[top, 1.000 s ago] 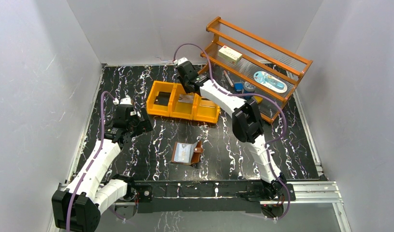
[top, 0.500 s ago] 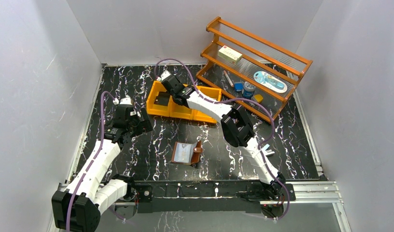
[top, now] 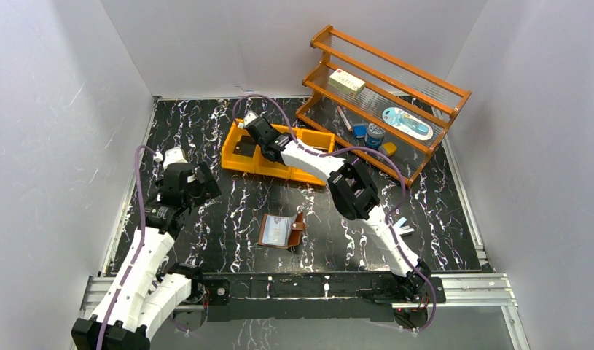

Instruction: Take the credit cards out of the card holder

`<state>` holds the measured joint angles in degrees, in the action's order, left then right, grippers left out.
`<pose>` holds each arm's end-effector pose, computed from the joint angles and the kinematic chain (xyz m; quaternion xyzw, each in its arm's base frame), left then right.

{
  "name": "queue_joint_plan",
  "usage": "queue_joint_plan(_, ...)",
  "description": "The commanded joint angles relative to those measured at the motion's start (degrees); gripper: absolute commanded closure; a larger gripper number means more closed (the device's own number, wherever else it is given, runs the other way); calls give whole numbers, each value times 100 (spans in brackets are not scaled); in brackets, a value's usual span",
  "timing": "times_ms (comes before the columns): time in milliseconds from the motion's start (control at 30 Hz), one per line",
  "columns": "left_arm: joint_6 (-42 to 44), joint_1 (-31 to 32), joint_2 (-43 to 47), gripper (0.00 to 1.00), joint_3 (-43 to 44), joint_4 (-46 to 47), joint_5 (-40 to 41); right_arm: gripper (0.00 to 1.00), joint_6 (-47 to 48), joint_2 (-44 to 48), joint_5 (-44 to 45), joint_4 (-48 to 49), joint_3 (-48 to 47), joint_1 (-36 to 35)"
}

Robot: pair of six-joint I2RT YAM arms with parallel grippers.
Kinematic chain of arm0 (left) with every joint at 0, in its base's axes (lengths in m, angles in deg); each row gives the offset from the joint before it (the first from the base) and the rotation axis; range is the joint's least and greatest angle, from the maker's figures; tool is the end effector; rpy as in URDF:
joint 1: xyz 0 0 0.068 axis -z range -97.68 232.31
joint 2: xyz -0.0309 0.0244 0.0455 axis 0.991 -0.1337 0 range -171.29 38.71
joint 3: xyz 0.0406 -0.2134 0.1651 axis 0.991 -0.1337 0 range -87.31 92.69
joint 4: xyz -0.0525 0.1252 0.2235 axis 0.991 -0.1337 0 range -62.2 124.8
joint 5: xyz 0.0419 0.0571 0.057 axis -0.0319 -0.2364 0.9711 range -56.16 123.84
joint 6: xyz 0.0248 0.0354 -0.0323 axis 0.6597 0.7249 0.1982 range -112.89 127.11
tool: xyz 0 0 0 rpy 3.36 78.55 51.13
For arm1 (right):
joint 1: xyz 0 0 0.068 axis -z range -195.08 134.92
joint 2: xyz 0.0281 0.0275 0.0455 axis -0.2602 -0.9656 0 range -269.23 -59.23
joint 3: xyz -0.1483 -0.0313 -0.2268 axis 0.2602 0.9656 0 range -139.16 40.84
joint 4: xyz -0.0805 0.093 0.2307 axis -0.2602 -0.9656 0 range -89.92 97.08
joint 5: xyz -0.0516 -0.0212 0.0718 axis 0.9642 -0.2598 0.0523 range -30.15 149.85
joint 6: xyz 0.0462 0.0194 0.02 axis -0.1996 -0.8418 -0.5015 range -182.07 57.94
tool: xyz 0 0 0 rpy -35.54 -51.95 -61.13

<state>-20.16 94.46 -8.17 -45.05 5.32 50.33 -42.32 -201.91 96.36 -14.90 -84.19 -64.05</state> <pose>0.1763 -0.0276 0.2856 -0.1817 0.8578 -0.0371 0.4794 0.3839 0.4089 0.1910 -0.3750 0.7847 -0.1723 0.4626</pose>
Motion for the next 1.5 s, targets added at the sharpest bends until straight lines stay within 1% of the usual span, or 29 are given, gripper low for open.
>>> queue_joint_plan(0, -68, -21, 231, 2, 104, -92, 363, 79, 167, -94, 116, 318, -1, 2)
queue_joint_plan(67, -68, -20, 213, 2, 105, -89, 347, 77, 141, -94, 68, 290, 39, -5)
queue_joint_plan(133, -64, -19, 190, 2, 102, -94, 316, 69, 57, -82, 33, 243, 56, 1)
queue_joint_plan(233, -59, -21, 187, 2, 100, -78, 289, 63, -47, -47, -1, 195, 89, -1)
queue_joint_plan(433, -35, -20, 161, 2, 86, -58, 227, 56, -343, 76, -182, 67, 128, 2)
queue_joint_plan(733, -28, -19, 92, 2, 83, -40, 148, 44, -1044, 538, -978, -210, 157, 10)
queue_joint_plan(900, -25, -19, 67, 2, 85, -40, 140, 43, -1551, 785, -1394, -382, 243, 34)
queue_joint_plan(1033, -21, -19, 49, 2, 90, -40, 136, 43, -2018, 968, -1825, -451, 530, 45)
queue_joint_plan(1133, -24, -20, 33, 2, 96, -38, 139, 43, -2203, 1007, -1833, -499, 741, 43)
queue_joint_plan(1267, -24, -17, 9, 2, 97, -41, 135, 44, -2402, 1019, -1636, -642, 942, 67)
queue_joint_plan(1467, -18, -19, -15, 2, 91, -40, 148, 45, -2482, 1389, -1766, -542, 1509, 89)
